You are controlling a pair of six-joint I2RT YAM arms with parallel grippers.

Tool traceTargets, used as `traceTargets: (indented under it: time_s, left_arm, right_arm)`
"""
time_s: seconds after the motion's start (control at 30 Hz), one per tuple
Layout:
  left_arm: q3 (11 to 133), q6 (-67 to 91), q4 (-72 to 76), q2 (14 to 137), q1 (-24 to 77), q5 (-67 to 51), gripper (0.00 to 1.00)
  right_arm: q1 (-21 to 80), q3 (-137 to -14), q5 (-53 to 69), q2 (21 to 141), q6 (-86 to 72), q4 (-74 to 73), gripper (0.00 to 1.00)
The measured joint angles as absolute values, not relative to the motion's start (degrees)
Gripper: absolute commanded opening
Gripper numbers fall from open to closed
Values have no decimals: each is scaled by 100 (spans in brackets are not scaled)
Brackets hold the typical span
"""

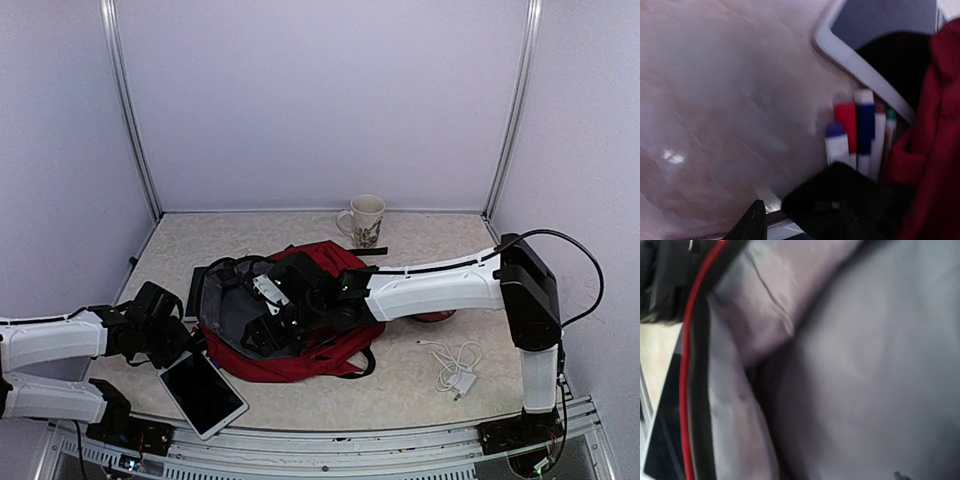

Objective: Pack the student bag
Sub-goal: Move the pen to the corner of the board.

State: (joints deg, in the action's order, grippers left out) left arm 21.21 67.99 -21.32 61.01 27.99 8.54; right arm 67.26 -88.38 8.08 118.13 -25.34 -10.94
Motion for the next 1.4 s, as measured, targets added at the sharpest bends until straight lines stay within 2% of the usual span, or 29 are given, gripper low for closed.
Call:
traceTargets:
  time_s: [0.17,0.33,0.43,0.47,0.53,0.63,0.83,1.0,1.2,1.4]
  left_arm:
    - [2711,7157,-2333,6862,3817,902,57]
    - [3089,7175,-2908,7048,3972,880,78]
    - [3424,7175,-3640,6820,4115,978,98]
    - [3625,7188,-3986,6685,4215,1039,98]
    - [3911,7199,-4434,6453,4410,1103,94]
    - [4101,7310,-4936,6243,4910,1103,82]
    - [3924,7789,-5874,6414,6495,869,58]
    - [3970,7673,-6490,6851,7387,574,54]
    - [4110,6781,-6654,8160,8112,134,54]
    - [4134,6222,-6619,8560,8281,-91,57]
  right_arm:
    - [6751,-8302,1151,11469,-2182,-1072,75]
    - [7070,-8464,1413,11596,-1826,-1199,79]
    - [7393,-8685,1382,11813,-1695,-1297,80]
    - [7476,-8694,1358,11848,-1669,-1332,80]
    - [7605,-8694,1293,11913,-1623,-1435,80]
    - [7710,-8632,1192,11928,-1610,-1496,78]
    - [7603,-8217,1105,11904,-1636,-1417,78]
    - [7426,-7640,1122,11662,-1682,-1358,78]
    - [7354,-7555,1201,11524,-1743,-1142,78]
    - [7354,-7463,1297,11504,-1778,-991,78]
